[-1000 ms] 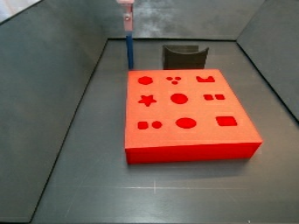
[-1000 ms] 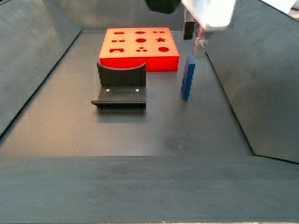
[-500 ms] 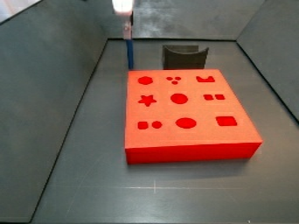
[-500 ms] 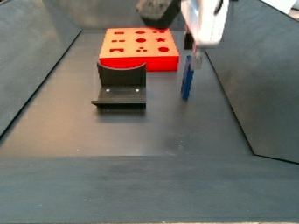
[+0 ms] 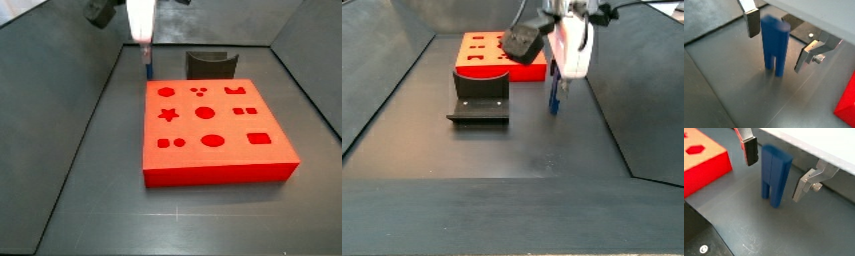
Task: Pick up the square-circle object. Move up. Rotate the square-circle object. Move to above the board. Insert the square-circle object.
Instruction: Rotate the square-circle object, then move to above the board.
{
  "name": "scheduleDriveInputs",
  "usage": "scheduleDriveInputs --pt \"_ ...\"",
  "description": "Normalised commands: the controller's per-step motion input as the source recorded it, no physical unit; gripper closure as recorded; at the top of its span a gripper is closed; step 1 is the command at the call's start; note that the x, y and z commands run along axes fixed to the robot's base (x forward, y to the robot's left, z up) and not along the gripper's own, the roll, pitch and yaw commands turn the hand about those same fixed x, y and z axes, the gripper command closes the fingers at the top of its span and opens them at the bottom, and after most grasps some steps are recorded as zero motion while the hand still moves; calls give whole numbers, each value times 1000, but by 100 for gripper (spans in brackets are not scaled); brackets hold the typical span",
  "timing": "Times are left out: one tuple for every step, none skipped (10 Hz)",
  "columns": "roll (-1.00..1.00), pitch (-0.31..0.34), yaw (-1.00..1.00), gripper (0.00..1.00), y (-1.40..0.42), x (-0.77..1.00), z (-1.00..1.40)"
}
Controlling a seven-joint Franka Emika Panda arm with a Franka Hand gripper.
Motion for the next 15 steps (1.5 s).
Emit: scheduleDriveInputs --pt "-67 -28 -28 100 0 0 0" --pt "179 -302 -102 100 -214 -208 1000" --pt "180 -295 -99 100 -213 -211 1000" --pt "191 -251 -64 100 -190 -207 1000" --pt "200 -192 -46 100 -180 -195 1000" --pt "206 -118 -26 100 -175 -186 1000" --pt "210 -43 -7 100 -169 -177 1000" --pt "209 29 12 100 -160 -162 1000" --pt "211 51 20 100 -151 -153 1000" --pt "213 51 29 100 -135 -144 1000" --pt "208 48 32 100 -126 -139 1000" --pt "186 38 32 100 -110 -129 1000" --pt "144 35 26 100 -96 -116 1000" --pt "129 37 24 100 -64 -88 861" --pt "122 48 25 100 -38 -57 685"
